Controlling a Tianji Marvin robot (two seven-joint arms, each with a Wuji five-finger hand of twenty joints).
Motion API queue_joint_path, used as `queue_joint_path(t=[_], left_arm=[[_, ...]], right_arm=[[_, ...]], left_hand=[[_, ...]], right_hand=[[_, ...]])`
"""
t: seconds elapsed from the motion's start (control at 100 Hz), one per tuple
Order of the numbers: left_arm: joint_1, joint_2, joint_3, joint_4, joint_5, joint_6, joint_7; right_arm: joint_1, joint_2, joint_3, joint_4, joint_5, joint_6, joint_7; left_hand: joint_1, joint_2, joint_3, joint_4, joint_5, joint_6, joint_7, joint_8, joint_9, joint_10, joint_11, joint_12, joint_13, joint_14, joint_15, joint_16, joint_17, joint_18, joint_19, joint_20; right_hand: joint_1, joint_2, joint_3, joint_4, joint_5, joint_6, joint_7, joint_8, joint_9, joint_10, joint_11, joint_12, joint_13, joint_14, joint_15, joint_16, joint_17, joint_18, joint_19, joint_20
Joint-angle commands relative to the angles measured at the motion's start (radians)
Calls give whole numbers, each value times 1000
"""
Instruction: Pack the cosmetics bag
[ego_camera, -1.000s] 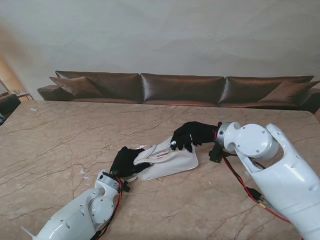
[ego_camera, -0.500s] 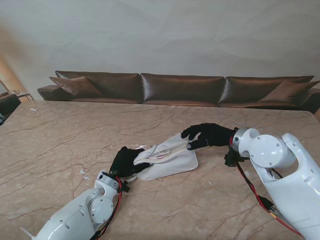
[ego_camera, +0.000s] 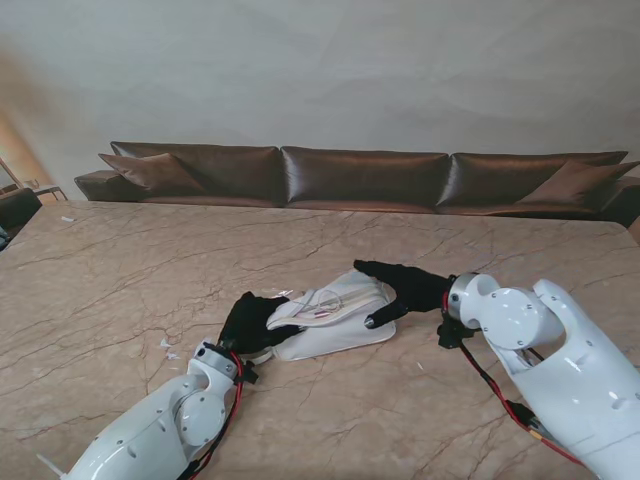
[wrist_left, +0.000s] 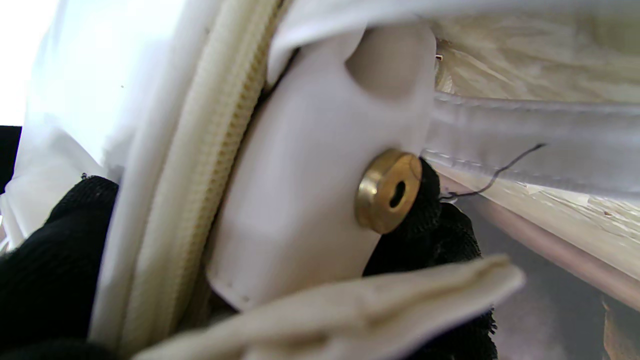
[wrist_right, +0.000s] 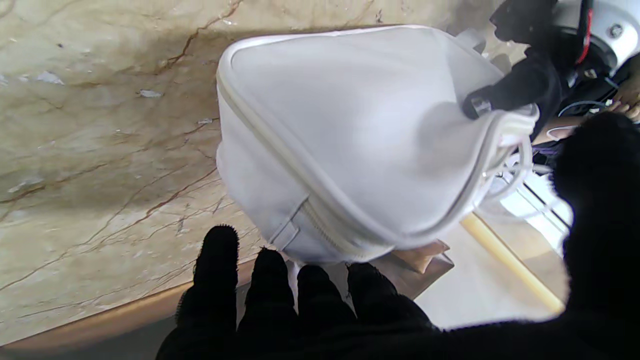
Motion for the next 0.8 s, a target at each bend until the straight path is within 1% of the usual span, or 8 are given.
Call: queue_joint_path(t=[0.0, 0.27, 0.43, 0.53, 0.61, 0.64, 0.69, 0.79], left_arm=[[13, 3, 0, -1, -1, 5, -9], [12, 10, 1, -16, 9, 9, -29], [11, 13, 0, -22, 14, 12, -37], [10, 13, 2, -23, 15, 13, -36], [9, 13, 4, -23, 17, 14, -34], [9, 13, 4, -23, 18, 15, -33], [9, 13, 4, -24, 20, 17, -30], [12, 13, 1, -29, 19, 21, -30]], right_arm=[[3, -18, -22, 23, -23, -16, -35], [72, -56, -135, 196, -75, -144, -254], [98, -70, -172, 252, -85, -172, -320], [104, -72, -188, 266, -89, -165, -328], [110, -71, -198, 275, -80, -162, -318], [112, -71, -201, 278, -74, -160, -311], [115, -70, -207, 284, -65, -159, -304], [119, -72, -217, 297, -43, -153, -297]], left_hand=[[76, 223, 80, 68, 125, -53, 129, 24, 205, -148, 475, 34, 29, -43, 3, 5, -10, -1, 34, 0], [77, 224, 77, 68, 121, -55, 125, 21, 205, -144, 460, 32, 23, -43, -3, 5, -14, -2, 30, -1], [76, 226, 73, 67, 118, -58, 123, 20, 205, -145, 453, 32, 20, -44, -6, 5, -16, -3, 29, -1], [75, 228, 71, 67, 113, -59, 118, 18, 204, -142, 442, 29, 15, -46, -11, 4, -16, -3, 28, -2], [75, 228, 68, 66, 104, -59, 111, 15, 204, -138, 421, 25, 7, -46, -20, 2, -22, -6, 23, -3], [75, 229, 65, 66, 99, -61, 106, 12, 205, -136, 404, 22, 3, -47, -28, 1, -23, -6, 22, -3], [76, 229, 60, 65, 87, -60, 94, 4, 206, -131, 368, 18, -7, -51, -43, -3, -26, -7, 18, -4], [83, 203, 63, 49, 29, -59, 53, -60, 177, -106, 264, 10, -47, -57, -97, -16, -42, -14, 2, -6]], right_hand=[[13, -9, -32, -18, 10, 1, -13, -15, -40, 0, -14, -54, -21, 11, -32, -32, 6, 3, -25, -19], [136, -14, -86, -7, 8, -46, -13, -15, -2, -44, 87, 57, 125, 12, 48, -64, 114, 42, 67, -40], [204, -30, -105, 2, 2, -63, 41, 38, 26, -144, 547, 228, 233, -16, 198, 54, 176, 35, 219, 10], [291, -59, -111, 4, -34, -72, 108, 502, 39, -195, 812, 343, 293, -34, 326, 162, 217, 24, 307, 28], [338, -82, -91, 0, 39, -113, 251, 555, 165, -236, 876, 432, 335, -56, 430, 239, 241, 17, 356, 35], [324, -144, 48, -8, 72, -135, 325, 519, 217, -248, 886, 465, 358, -59, 458, 262, 252, 19, 371, 36], [176, -378, 550, -90, 157, -193, 439, 506, 330, -278, 915, 513, 408, -66, 501, 295, 278, 21, 392, 37], [205, -383, 621, -94, 345, -347, 695, 557, 538, -333, 974, 625, 528, -78, 587, 378, 350, 32, 449, 44]])
